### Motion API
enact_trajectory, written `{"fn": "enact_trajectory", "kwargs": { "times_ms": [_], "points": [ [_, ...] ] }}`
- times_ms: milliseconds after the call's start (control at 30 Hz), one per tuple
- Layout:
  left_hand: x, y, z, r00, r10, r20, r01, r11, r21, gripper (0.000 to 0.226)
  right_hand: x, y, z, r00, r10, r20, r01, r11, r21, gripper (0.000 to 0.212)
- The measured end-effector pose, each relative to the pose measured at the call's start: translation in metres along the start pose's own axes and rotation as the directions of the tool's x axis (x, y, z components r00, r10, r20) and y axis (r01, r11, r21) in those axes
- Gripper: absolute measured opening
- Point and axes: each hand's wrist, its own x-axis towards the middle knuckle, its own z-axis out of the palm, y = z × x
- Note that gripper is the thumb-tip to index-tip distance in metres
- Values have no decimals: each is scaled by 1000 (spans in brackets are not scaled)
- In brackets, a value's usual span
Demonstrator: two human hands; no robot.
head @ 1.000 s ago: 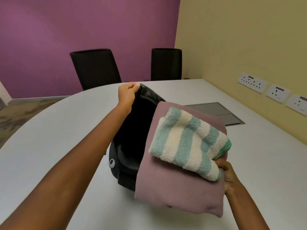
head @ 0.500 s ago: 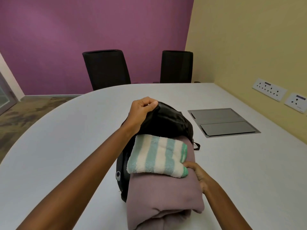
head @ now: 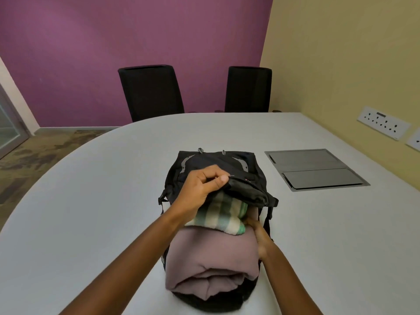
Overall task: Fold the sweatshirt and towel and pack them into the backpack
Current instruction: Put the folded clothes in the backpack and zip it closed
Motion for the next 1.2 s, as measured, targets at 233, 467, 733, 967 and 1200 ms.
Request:
{"fn": "enact_trajectory", "kwargs": {
  "times_ms": [233,467,733,967,1200],
  "points": [
    [5,1,-24,992,-67,-104,58,995,-81,25,22,-15,-20,967,-3,-257,-111,897,-427,30],
    [13,-2,-17,981,-90,-174,81,995,-59,19,-6,11,18,791,-612,20,102,99,-990,40],
    [16,13,-12,988,-5,-154,7,1000,10,24,8,17,97,856,-465,227,88,-301,-949,52],
    [14,12,-14,985,-42,-167,49,998,40,24,64,14,84,980,-187,67,-1,-344,-939,73],
    [11,14,-13,965,-124,-230,133,991,23,18,-17,77,55,684,-552,476,176,-509,-843,70]
  ]
}}
